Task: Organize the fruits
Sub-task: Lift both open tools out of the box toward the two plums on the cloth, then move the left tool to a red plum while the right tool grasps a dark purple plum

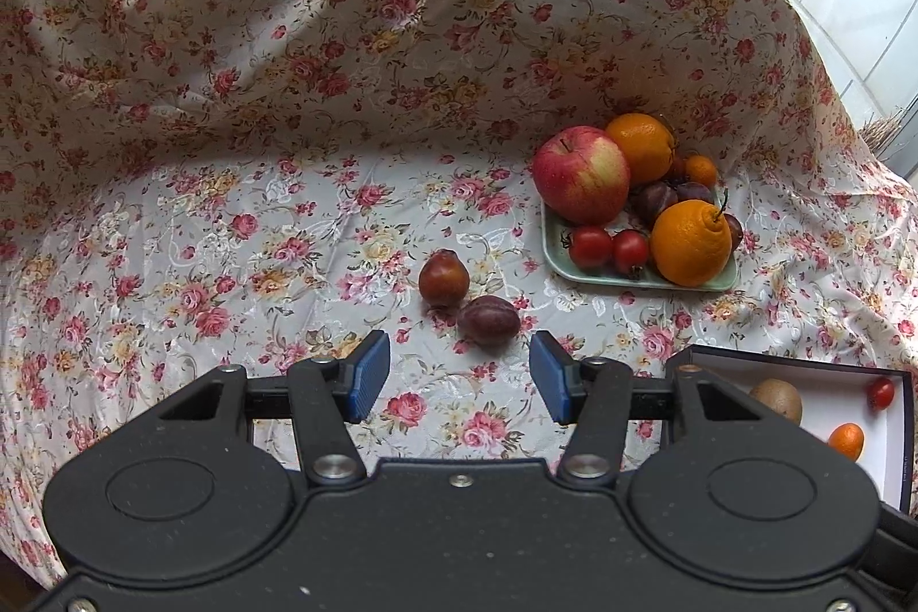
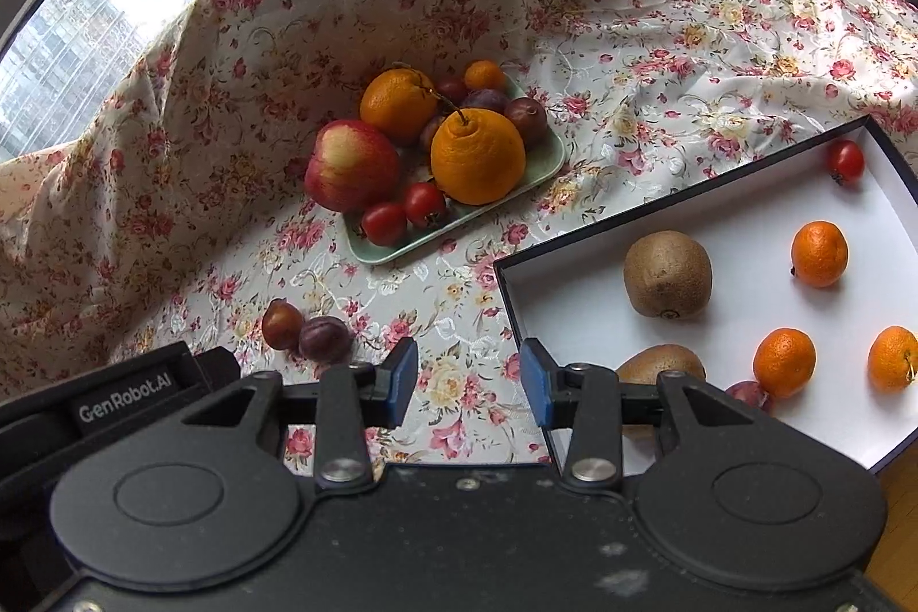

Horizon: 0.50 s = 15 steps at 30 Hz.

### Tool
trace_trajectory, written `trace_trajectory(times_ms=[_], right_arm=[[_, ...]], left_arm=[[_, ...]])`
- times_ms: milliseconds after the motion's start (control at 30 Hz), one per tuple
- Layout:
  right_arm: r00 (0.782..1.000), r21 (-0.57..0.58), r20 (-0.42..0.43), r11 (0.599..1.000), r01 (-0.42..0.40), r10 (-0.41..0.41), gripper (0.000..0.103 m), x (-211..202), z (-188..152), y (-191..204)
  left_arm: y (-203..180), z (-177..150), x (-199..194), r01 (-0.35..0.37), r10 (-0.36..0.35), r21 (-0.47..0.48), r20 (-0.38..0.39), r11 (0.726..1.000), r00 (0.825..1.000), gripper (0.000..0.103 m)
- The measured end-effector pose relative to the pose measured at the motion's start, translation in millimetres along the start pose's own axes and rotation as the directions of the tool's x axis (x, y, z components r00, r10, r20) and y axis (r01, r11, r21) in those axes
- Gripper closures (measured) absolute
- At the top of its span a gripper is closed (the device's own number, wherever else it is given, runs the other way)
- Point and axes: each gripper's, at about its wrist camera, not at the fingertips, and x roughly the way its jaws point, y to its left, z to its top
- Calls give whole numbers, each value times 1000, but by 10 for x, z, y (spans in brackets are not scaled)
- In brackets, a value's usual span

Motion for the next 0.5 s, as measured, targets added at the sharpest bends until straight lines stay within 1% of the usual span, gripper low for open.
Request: trace_trajectory(times_ms=[100,167,200,300,333,433,500], right_arm=[[999,-12,-6,999,-32,32,61,55,-28,71],[996,-24,-21,996,-91,91,60,107,-54,113],[991,-16,-26,991,-133,132,60,144,-79,132],[981,27,-47,982,-187,188,60,226,-132,169],[978,44,-37,978,-204,205,60,240,-149,172],[975,69,-4,973,-220,221,60,270,-171,196],[973,75,-17,971,-227,229,60,314,-148,218]], left_arm=[[100,14,-8,-1,1,-16,-5,1000,1000,44],[159,22,-6,-5,5,-22,-10,1000,1000,44],[185,24,-3,-8,8,-25,-12,1000,1000,44],[277,31,3,-18,17,-36,-18,999,1000,44],[303,34,6,-20,19,-40,-20,999,1000,44],[372,41,16,-23,22,-52,-27,998,999,44],[404,47,26,-23,21,-58,-32,998,999,44]])
